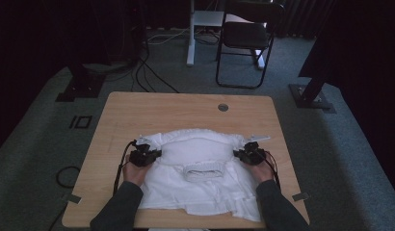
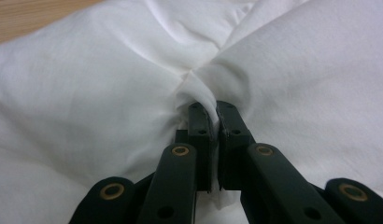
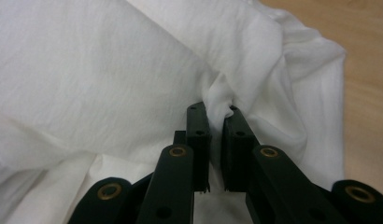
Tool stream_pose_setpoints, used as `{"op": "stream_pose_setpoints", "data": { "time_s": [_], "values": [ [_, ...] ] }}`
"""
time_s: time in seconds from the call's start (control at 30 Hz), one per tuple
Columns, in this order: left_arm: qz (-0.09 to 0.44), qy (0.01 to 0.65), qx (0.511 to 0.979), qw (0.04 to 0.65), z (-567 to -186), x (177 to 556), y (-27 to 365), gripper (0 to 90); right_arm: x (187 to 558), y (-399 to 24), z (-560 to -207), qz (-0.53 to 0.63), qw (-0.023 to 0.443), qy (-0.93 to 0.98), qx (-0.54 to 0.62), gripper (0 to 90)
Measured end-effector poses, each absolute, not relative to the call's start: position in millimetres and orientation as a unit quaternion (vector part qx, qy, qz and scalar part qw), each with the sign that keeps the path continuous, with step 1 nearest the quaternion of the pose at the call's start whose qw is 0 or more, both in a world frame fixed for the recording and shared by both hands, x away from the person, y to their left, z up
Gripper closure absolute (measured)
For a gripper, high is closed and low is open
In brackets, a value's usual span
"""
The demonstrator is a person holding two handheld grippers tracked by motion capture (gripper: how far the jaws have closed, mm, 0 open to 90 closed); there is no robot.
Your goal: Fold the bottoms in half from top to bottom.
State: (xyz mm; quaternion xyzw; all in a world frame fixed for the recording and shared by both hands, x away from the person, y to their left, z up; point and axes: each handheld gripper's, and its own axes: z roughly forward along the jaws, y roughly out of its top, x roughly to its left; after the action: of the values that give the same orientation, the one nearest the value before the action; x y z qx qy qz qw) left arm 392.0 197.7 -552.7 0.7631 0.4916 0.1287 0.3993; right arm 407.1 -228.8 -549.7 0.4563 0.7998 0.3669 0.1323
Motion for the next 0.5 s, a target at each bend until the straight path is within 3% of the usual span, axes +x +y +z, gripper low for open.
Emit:
{"op": "stream_pose_setpoints", "data": {
  "time_s": [0.27, 0.4, 0.5],
  "values": [
    [0.142, 0.518, 0.755, 0.376, -547.1, 416.4, 191.1, 86.5, 437.5, -221.5, -549.6, 0.374, 0.126, 0.778, 0.489, 83.2],
    [0.130, 0.525, 0.738, 0.404, -544.9, 423.8, 196.4, 86.6, 437.6, -222.0, -548.7, 0.378, 0.121, 0.772, 0.496, 83.3],
    [0.121, 0.525, 0.719, 0.440, -534.2, 419.8, 203.6, 86.9, 429.4, -223.8, -540.6, 0.389, 0.142, 0.769, 0.487, 83.5]
  ]
}}
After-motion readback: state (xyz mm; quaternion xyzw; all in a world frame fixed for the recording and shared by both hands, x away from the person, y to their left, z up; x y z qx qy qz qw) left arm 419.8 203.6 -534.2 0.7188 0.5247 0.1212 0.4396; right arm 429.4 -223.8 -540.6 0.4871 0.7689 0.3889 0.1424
